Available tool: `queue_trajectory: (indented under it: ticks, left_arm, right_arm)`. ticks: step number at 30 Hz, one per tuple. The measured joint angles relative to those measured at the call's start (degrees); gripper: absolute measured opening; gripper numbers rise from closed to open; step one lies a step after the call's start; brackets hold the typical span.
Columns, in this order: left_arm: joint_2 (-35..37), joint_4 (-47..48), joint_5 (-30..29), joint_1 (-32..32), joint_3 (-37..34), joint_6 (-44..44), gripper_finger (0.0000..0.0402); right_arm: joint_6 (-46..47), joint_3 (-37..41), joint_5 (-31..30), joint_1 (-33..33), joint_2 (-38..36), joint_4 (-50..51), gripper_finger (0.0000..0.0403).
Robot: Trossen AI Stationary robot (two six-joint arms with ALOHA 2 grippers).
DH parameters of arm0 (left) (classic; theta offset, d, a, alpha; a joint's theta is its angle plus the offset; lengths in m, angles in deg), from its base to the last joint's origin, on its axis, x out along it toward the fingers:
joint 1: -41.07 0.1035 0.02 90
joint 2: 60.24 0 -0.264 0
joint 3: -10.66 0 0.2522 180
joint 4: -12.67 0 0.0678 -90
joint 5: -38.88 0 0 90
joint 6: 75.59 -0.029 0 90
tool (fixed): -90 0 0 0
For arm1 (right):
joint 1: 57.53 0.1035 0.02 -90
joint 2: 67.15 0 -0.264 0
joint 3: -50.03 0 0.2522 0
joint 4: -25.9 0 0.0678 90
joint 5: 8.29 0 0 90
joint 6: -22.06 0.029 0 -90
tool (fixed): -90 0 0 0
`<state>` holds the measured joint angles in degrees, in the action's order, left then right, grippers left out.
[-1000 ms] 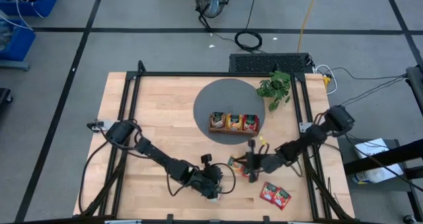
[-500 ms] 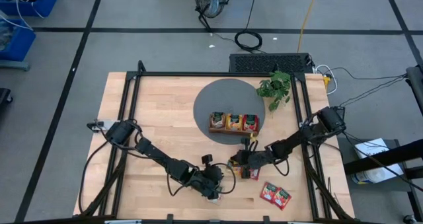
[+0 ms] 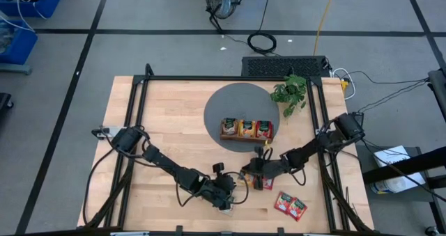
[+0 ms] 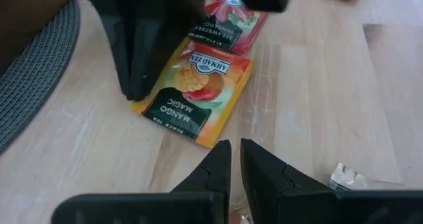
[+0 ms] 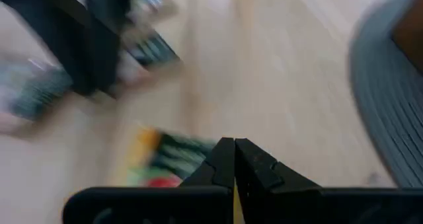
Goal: Pick & Place Tea
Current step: Put the yellow tea bag into the middle section of the wooden organiser
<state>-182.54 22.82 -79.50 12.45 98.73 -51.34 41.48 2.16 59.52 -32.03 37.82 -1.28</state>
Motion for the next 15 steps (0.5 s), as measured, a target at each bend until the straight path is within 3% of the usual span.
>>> queue_trajectory:
  ticks: [4, 7, 11, 15]
  left_arm:
    - [-0.02, -0.02, 0.00, 0.00, 0.00, 0.00, 0.0042]
    - [-0.02, -0.02, 0.00, 0.00, 0.00, 0.00, 0.0042]
    - [-0.02, -0.02, 0.00, 0.00, 0.00, 0.02, 0.0042]
    - [-0.02, -0.20, 0.02, 0.00, 0.00, 0.41, 0.0042]
  right_arm:
    - [-4.43, -0.45, 0.00, 2.53, -0.27, -5.77, 0.0000]
    - [-8.84, -1.70, -1.67, 4.77, -2.44, -4.73, 0.0000]
    - [-6.02, -2.33, -7.67, 6.88, -7.21, 9.50, 0.0000]
    - [2.96, -2.66, -7.76, 6.85, -10.30, 20.32, 0.0000]
